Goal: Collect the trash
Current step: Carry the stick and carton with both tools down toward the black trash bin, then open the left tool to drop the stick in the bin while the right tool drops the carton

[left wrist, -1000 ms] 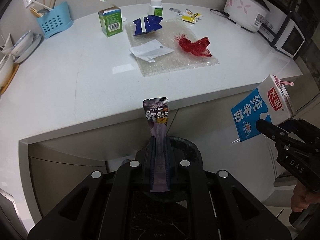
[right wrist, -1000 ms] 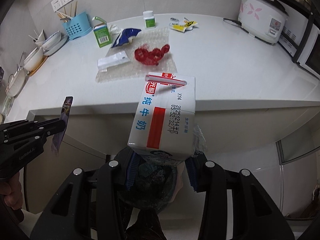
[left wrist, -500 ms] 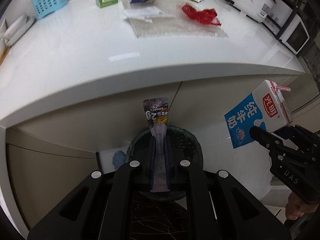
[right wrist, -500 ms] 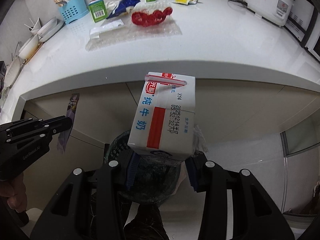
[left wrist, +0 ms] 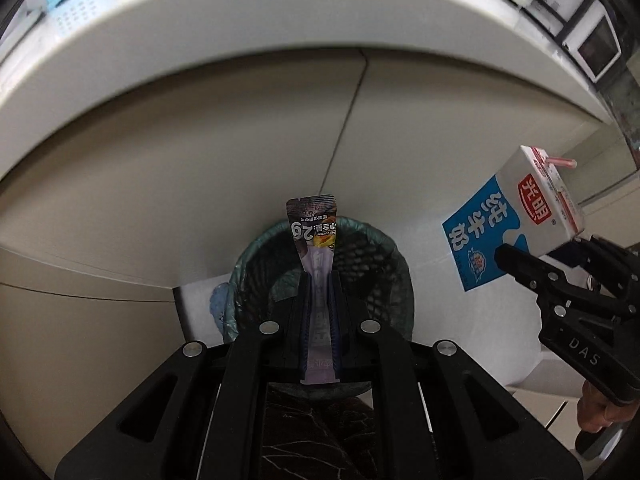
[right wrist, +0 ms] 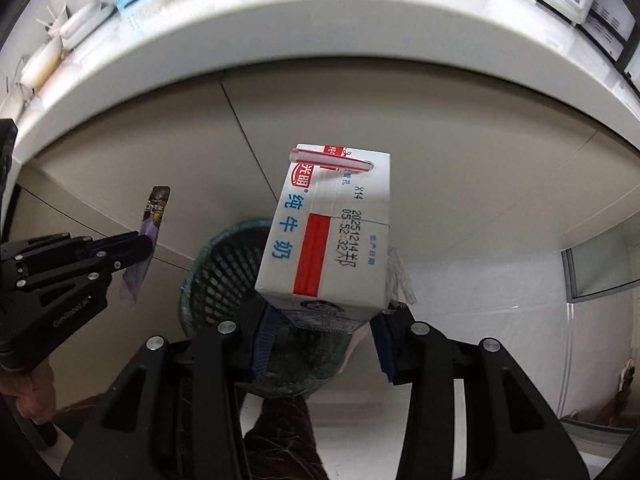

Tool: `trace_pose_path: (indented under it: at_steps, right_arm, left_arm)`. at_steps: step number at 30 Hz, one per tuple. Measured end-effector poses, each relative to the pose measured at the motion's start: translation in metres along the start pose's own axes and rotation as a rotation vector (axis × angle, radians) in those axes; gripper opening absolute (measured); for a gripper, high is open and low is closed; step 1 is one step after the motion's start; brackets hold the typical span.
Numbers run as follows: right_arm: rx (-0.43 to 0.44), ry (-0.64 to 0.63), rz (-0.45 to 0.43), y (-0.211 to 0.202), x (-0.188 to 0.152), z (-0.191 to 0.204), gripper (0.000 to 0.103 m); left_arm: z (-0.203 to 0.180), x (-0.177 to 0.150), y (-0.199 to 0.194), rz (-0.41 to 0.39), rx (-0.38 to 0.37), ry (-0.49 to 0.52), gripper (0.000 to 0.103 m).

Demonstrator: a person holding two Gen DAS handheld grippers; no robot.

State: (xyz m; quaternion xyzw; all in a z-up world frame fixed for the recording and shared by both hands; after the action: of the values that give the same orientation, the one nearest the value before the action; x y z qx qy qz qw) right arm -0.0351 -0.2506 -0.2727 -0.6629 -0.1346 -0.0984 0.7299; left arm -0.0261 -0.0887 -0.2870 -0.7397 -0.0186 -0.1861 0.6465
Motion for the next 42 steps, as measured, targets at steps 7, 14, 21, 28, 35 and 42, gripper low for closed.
trace_pose_path:
  at_steps: [7,14,21,28,35,42]
  right_arm:
    - [-0.013,-0.007,0.017,0.011,-0.007,-0.002,0.04]
    - [-0.022,0.003,0.021,0.01,-0.005,-0.005,0.04]
    - [-0.029,0.027,0.03,0.013,0.002,-0.003,0.04]
    - [-0.017,0.016,0.008,0.009,0.002,0.005,0.04]
    - [0.023,-0.016,0.026,0.02,0.002,0.023,0.04]
    - [0.062,-0.075,0.054,0.036,0.001,0.046,0.04]
  left_arm:
    - [-0.002,-0.001,0.021,0.038,0.007,0.011,0.008]
    - [-0.015,-0.002,0.034,0.067,-0.007,0.05,0.009]
    - [-0.022,-0.002,0.038,0.06,0.002,0.069,0.018]
    - [-0.014,-0.006,0.026,-0.007,0.009,0.024,0.054]
    - [0.006,-0.012,0.011,-0.062,0.056,-0.055,0.09]
    - [0.032,-0.02,0.001,-0.066,0.085,-0.095,0.096]
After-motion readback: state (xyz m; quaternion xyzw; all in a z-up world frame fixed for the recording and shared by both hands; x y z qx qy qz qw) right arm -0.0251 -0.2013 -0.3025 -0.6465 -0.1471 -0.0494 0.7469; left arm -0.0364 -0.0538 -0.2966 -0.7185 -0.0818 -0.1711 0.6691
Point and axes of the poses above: each gripper's, at about its wrist camera, not at the fingertips, and y roughly the way its jaws point, z to its left, x to its top, the point moved 1 cm from there along y, roughly the way its jaws point, and after that the axes turned 8 degrees about y, right-handed, at the moved point
